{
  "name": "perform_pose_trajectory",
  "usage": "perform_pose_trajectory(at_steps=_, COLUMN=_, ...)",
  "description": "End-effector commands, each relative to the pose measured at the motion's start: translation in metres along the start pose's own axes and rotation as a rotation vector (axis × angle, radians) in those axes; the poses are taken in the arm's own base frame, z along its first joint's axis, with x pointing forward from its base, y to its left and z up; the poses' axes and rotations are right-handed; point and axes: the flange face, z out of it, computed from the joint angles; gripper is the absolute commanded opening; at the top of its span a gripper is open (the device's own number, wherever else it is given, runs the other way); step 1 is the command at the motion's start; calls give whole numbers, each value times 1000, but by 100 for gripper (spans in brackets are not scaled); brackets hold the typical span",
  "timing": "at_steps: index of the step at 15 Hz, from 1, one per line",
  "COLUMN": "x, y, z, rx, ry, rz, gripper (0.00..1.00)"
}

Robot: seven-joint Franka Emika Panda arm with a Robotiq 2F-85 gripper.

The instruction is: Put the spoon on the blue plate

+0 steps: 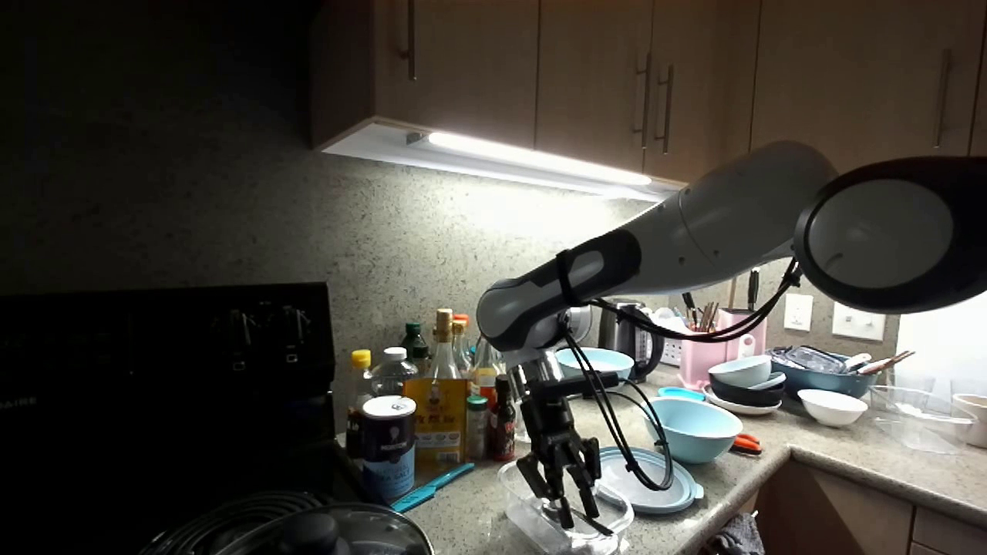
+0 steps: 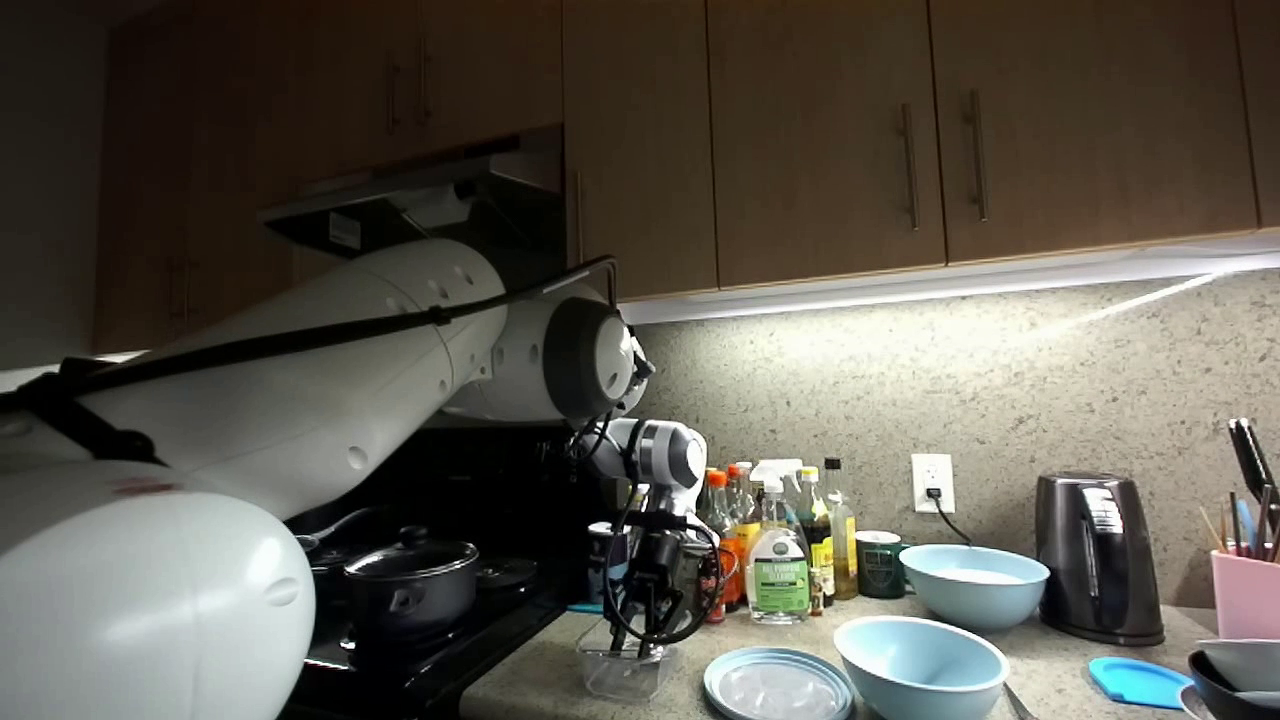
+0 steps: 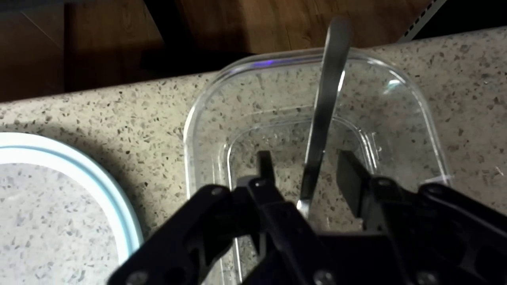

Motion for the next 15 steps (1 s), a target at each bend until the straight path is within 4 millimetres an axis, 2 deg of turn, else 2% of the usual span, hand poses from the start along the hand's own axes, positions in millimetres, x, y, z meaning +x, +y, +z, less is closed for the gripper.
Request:
perform_pose_trajectory(at_steps=1, x=0, y=0, z=-4, rx=11, ry=-4, rz=25, gripper=16)
perform_pose_trajectory(at_steps=3, x=-1, y=-1, z=-7, rx=13, ry=4, rz=27, gripper=6)
perform_pose_trajectory(at_steps=5, x=-4, y=-1, z=-14, rx=19, ry=17, rz=29, gripper=2)
perform_pose_trajectory(at_steps=7, x=-5, y=0, z=-19, rx=25, ry=31, rz=30, gripper=5)
perform_pose_trajectory(at_steps=10, x=-9, y=0, z=-28, rx=31, ry=51, rz=33, gripper=5)
perform_pose_trajectory(at_steps=12, x=-17, y=-1, z=-37, rx=21, ry=71, rz=39, gripper=5)
perform_pose_trajectory(at_steps=15, x=-44, y=0, z=-56, rx=-9, ry=117, rz=48, gripper=5)
